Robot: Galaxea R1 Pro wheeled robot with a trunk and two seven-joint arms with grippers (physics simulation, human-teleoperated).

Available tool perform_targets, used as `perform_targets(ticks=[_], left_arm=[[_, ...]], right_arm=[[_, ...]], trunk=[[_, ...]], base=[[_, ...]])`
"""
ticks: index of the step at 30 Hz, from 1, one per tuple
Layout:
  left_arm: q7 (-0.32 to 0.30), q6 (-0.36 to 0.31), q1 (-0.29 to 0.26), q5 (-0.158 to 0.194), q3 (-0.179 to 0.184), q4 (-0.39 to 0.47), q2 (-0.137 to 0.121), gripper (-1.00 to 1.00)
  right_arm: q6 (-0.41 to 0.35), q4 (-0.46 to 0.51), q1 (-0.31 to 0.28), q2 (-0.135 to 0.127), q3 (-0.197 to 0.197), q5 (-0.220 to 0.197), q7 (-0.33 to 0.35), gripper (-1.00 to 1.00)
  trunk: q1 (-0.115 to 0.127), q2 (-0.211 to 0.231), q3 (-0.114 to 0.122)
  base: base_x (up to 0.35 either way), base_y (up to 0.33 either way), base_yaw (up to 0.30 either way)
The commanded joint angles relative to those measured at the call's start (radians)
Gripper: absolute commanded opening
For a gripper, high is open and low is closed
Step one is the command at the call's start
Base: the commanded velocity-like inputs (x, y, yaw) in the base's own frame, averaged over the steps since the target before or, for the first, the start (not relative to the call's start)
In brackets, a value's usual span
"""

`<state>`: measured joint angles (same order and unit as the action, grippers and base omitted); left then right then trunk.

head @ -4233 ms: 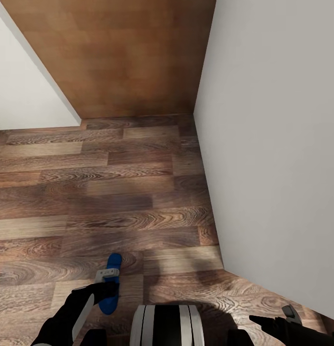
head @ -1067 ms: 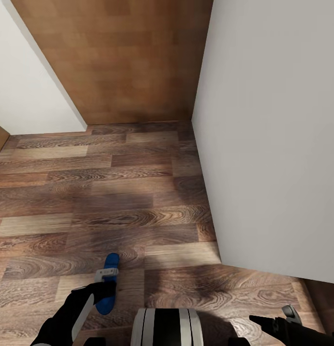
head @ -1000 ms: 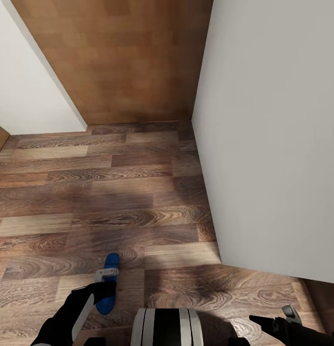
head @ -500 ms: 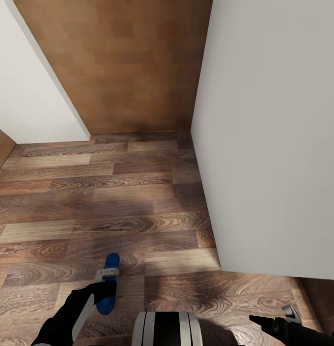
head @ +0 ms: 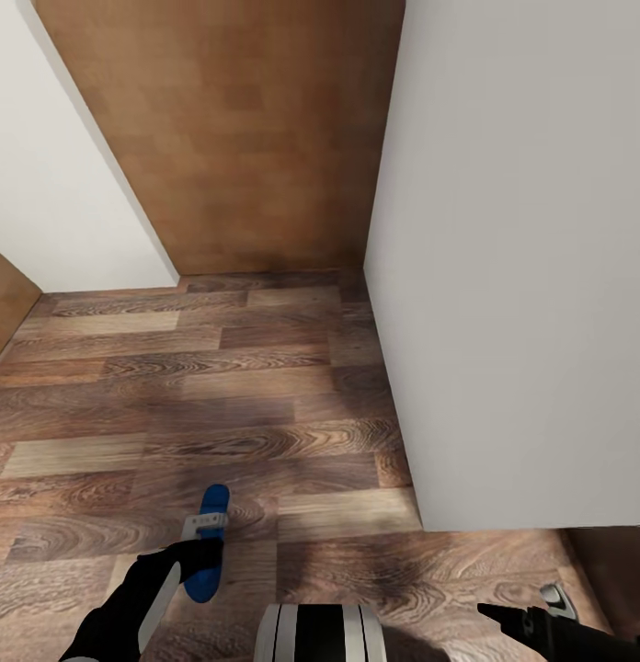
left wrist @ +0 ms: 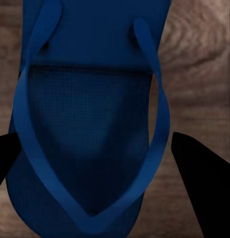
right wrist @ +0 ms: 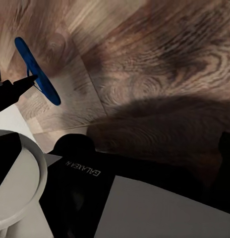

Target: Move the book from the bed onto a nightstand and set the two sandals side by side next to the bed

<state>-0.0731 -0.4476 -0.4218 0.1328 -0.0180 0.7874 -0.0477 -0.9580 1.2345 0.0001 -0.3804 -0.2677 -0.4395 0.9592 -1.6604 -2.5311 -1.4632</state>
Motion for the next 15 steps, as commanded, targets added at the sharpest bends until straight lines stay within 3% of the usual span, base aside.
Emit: perform_targets(ticks=[1,15], left_arm=[[-0.002,-0.006,0.0,0.008,-0.002,0.001,0.0,-1.0],[-0.002,-0.006,0.0,0.008,-0.002,0.001,0.0,-1.0]], right_arm=[[-0.004,0.0,0.0,0.0,-0.001,0.001,0.003,1.0],[-0.004,0.0,0.0,0.0,-0.001,0.001,0.003,1.0]], trunk=[[0.001,0.0,0.003],[0.007,0.003,0.058]], base=[[0.0,0.0,0.0],[0.0,0.0,0.0]])
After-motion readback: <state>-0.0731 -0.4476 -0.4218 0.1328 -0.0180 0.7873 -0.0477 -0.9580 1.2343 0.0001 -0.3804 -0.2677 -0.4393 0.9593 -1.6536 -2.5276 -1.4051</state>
